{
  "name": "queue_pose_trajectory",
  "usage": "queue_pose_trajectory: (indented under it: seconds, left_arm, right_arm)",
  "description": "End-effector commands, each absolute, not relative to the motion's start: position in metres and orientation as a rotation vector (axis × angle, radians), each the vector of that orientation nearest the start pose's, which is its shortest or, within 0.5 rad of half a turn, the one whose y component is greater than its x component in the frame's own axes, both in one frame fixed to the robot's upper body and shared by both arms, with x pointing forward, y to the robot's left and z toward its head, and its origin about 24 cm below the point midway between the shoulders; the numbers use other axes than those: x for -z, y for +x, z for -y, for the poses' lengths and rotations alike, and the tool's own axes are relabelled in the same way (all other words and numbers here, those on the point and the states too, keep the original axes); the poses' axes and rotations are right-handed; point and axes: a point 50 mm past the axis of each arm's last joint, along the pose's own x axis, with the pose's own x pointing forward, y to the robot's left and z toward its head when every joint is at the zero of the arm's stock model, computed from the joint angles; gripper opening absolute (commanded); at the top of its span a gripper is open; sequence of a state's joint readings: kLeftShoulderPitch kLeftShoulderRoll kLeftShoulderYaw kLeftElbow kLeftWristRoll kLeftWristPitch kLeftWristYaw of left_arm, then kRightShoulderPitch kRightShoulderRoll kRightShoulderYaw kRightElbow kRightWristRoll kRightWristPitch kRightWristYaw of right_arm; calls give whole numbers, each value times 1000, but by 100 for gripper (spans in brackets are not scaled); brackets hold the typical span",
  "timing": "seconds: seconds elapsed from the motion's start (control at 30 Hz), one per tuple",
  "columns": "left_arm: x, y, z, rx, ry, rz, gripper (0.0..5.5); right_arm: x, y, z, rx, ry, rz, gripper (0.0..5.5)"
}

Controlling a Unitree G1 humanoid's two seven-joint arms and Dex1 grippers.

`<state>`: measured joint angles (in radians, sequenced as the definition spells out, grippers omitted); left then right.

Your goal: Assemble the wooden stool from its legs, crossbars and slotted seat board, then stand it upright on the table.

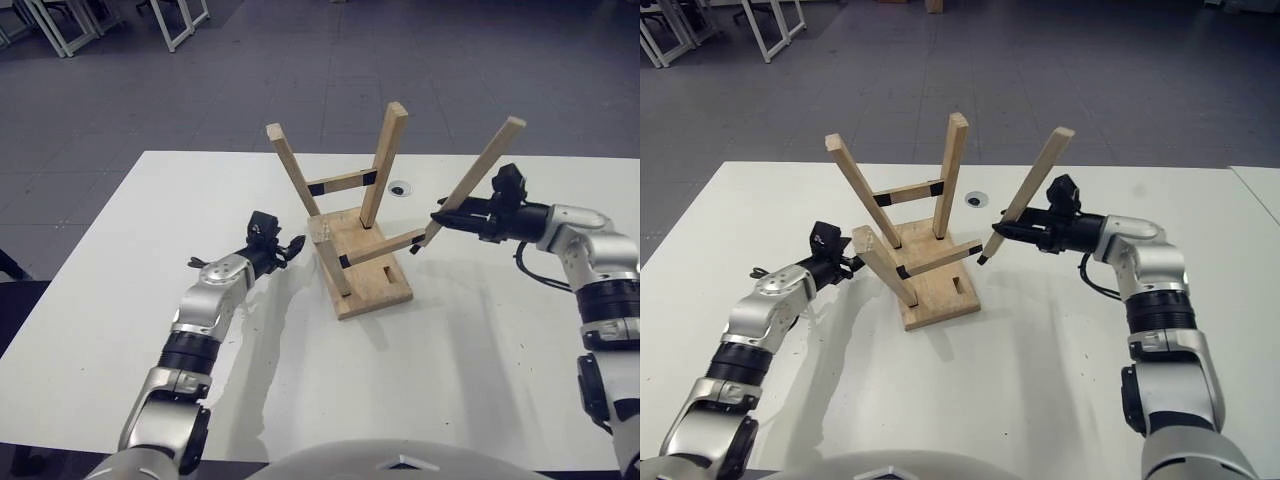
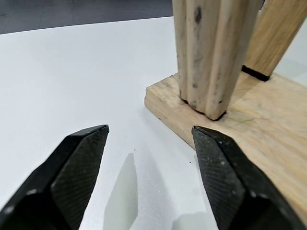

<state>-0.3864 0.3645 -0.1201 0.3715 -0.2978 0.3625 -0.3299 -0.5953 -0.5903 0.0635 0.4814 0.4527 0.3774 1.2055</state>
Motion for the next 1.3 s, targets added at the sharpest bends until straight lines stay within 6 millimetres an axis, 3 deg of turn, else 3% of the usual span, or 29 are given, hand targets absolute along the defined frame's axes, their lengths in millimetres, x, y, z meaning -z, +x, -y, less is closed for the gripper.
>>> queue_pose_trajectory:
  seconds: [0.03, 0.17, 0.43, 0.53, 0.63, 0.77, 0.93, 1.13, 1.3]
  left_arm:
    - [-28, 327, -175, 401, 97, -419, 321]
    - [-25, 334, -170, 418, 92, -412, 321]
    - [-30, 337, -165, 477, 57, -379, 321]
    - [-30, 336, -165, 484, 50, -376, 321]
    - [-32, 336, -167, 481, 47, -369, 321]
    - [-33, 332, -170, 488, 48, -365, 321]
    - [-37, 331, -167, 511, 50, -359, 321]
    - [-37, 329, -168, 515, 51, -364, 321]
    - [-38, 327, -168, 511, 50, -359, 321]
  right_arm:
    - [-105, 310, 207, -1178, 10, -326, 204]
    - [-101, 290, 201, -1268, 28, -361, 204]
    - [-112, 248, 164, -1422, 128, -338, 204]
    - [-129, 251, 163, -1419, 100, -280, 204]
    - [-142, 272, 163, -1369, 71, -201, 204]
    - [-127, 295, 158, -1352, 68, -207, 204]
    - [-97, 308, 157, -1338, 65, -261, 204]
    - [-62, 297, 163, -1391, -70, -358, 204]
    - [-65, 279, 164, -1474, -219, -341, 202]
